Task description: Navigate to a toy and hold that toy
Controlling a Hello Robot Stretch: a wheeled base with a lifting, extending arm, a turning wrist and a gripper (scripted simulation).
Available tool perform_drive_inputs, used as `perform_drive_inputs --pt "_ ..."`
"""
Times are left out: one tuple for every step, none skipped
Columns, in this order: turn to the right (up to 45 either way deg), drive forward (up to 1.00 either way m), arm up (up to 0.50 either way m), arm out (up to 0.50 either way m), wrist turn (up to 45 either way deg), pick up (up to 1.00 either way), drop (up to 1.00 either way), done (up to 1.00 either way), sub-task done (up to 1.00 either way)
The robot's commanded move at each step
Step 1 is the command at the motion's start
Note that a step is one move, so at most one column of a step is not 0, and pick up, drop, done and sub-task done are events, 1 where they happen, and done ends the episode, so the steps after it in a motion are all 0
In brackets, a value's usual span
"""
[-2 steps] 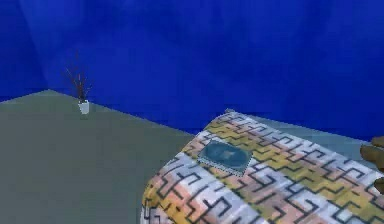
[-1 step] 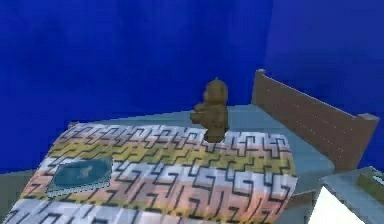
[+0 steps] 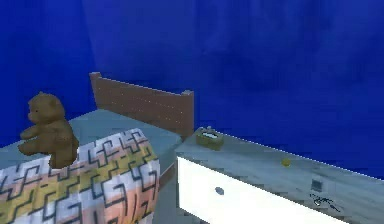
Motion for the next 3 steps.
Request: perform_drive_inputs --pt "0.0 0.65 0.00 0.00 0.0 0.00 0.00 0.00 0.00" --pt "-21.0 0.00 0.00 0.00 0.0 0.00 0.00 0.00 0.00" --pt "0.0 0.15 0.00 0.00 0.0 0.00 0.00 0.00 0.00"
